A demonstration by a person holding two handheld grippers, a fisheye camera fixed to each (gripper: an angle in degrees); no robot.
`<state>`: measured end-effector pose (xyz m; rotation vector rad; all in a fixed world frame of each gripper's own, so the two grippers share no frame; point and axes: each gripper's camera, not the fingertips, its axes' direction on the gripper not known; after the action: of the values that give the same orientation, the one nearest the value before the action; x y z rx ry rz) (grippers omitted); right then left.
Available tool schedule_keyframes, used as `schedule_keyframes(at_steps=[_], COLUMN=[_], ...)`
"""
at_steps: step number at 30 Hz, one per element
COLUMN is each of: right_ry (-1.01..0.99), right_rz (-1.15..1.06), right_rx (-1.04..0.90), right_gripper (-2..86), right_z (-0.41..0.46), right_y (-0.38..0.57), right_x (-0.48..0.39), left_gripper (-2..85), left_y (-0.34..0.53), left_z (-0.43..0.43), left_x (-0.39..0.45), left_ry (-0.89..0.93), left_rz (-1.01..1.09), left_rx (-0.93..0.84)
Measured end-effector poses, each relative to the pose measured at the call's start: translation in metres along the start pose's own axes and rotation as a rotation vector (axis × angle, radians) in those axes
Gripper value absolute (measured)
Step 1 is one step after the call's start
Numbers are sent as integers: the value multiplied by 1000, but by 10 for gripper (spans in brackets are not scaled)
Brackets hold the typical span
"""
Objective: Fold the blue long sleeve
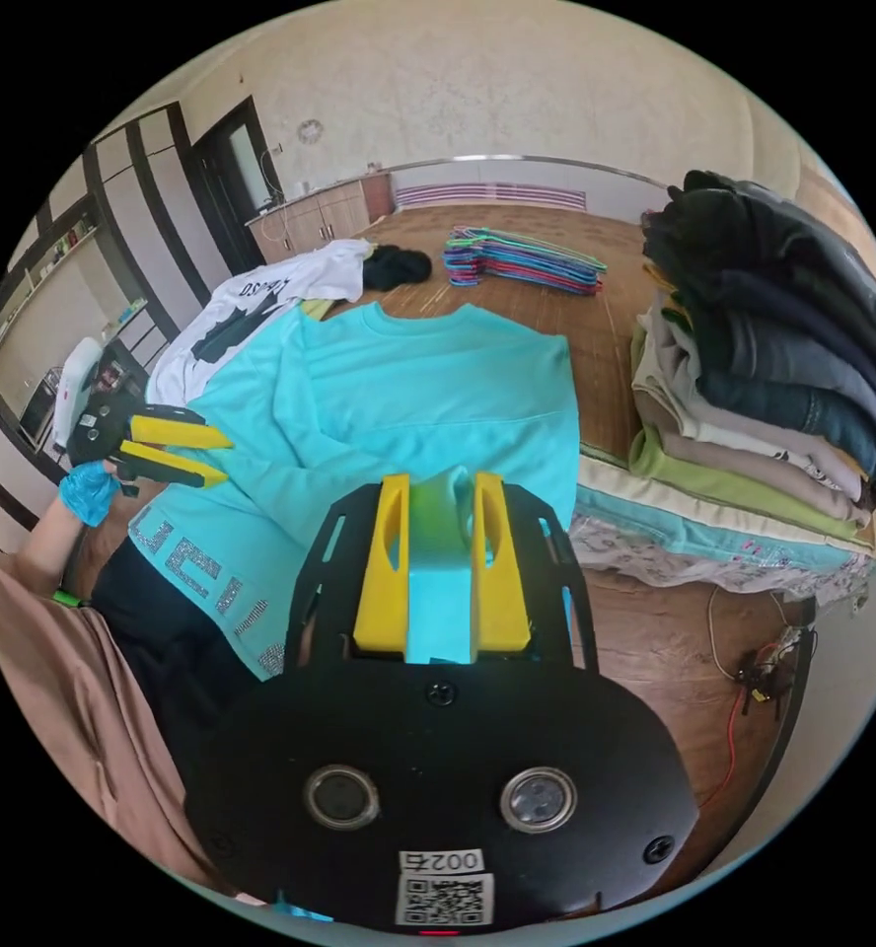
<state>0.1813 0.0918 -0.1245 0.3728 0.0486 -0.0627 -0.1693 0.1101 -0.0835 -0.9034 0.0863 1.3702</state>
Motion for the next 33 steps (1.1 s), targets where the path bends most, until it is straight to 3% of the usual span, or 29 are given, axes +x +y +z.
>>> schedule_keyframes(at_steps=[5,11,19,23,30,33], right_ry=[-89,-105,-112,-76,-134,-136], right_rz=[-127,-215,-104,-39,-130,-166], right_rx=[3,-184,50,78,-236,-296], right_gripper=[50,71,106,109,148,112], right_z=[-35,-53,-72,-53,27,38], right_y=[30,60,42,25,-1,-1], right_x=[-2,-1,26,38,34,25], left_gripper=[-7,-16,-16,-15,-15,-15], left_y=[3,13,20,24,37,44], left_z=[5,4,12,17,18,16], left_x=[11,24,39,46,46,42], left_ry=[4,32,-2,-27,-21,-5], left_rz=[24,68,97,116,93,50], left_rx=[-7,-15,-42,-54,-40,-15])
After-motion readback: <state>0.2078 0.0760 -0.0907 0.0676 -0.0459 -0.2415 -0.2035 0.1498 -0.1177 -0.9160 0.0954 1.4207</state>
